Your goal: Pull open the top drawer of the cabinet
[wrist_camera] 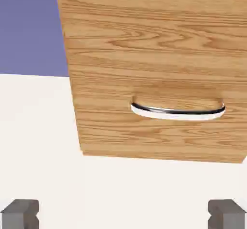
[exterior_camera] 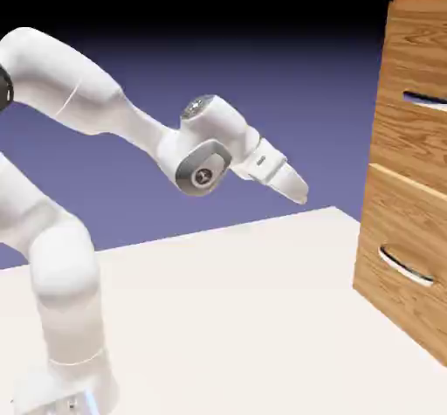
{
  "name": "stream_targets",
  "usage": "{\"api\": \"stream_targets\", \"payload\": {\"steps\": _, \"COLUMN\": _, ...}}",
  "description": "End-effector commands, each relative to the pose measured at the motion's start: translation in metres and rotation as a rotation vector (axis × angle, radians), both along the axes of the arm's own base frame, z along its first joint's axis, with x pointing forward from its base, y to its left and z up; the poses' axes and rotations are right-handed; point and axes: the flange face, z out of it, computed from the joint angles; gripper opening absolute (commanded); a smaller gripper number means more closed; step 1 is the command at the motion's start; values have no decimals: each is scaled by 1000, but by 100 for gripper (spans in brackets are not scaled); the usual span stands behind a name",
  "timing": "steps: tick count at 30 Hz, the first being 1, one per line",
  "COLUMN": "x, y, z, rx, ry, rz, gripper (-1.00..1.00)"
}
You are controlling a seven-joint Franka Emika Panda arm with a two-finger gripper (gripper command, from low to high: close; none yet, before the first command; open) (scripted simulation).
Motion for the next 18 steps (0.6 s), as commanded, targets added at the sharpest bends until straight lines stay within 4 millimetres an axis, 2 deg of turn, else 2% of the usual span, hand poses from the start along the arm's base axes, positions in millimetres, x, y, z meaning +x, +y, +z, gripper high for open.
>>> {"api": "stream_targets", "payload": {"steps": 1, "x": 4, "y": -4, "z": 4, "rx": 24, "ry": -6, "rz": -15, "gripper": 0}}
{"api": "stream_targets", "payload": {"steps": 9, "x": 32, "y": -35, "z": 32, "rx": 215, "ry": -53, "rz": -132, "gripper": 0}}
{"api": "stream_targets", "payload": {"steps": 18, "x": 57, "y": -65, "z": 53, "rx": 438, "ry": -117, "rz": -247, "gripper": 0}}
